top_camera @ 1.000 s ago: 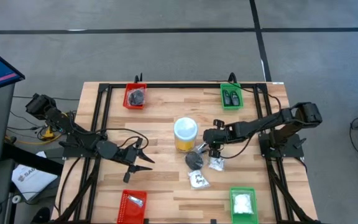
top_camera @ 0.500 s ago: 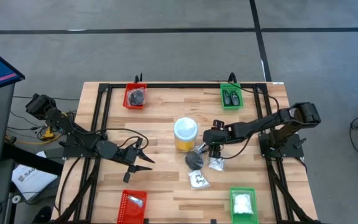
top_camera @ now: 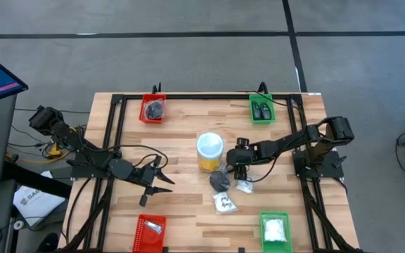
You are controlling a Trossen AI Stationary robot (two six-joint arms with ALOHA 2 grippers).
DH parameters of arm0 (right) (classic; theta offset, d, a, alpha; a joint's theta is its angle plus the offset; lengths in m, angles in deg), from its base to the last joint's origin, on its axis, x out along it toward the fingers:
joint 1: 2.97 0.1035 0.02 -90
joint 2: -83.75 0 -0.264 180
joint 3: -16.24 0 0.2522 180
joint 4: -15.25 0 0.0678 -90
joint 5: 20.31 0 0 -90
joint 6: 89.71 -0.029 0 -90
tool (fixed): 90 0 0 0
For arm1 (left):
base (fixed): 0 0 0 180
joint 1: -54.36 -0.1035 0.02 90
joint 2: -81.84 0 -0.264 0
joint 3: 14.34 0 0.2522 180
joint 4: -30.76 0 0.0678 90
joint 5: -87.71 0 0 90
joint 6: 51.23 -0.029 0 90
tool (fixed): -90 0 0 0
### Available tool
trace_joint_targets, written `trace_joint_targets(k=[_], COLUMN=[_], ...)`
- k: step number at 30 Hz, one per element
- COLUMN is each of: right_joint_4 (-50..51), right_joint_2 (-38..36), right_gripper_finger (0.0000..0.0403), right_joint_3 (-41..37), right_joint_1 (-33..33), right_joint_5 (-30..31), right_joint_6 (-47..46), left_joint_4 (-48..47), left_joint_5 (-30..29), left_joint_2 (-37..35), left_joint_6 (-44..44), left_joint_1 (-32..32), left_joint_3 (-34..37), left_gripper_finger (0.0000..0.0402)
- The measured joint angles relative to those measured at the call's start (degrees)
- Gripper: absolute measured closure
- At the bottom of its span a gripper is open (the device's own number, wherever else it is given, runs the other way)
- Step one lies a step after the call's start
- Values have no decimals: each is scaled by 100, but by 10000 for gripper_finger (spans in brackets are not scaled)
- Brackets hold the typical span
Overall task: Pick & Place Travel size toiletries
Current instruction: Put the nail cutter into the bottom orange bin
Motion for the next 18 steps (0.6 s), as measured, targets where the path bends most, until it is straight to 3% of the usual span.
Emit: trace_joint_targets(k=[18], right_joint_4=[28], right_joint_2=[-70], right_gripper_finger=[218], right_joint_3=[81], right_joint_1=[-4], right_joint_5=[-2], right_joint_6=[813], left_joint_4=[0], left_joint_5=[1], left_joint_2=[0], left_joint_6=[-150], left_joint_1=[0], left_joint_3=[0], left_gripper_finger=[284])
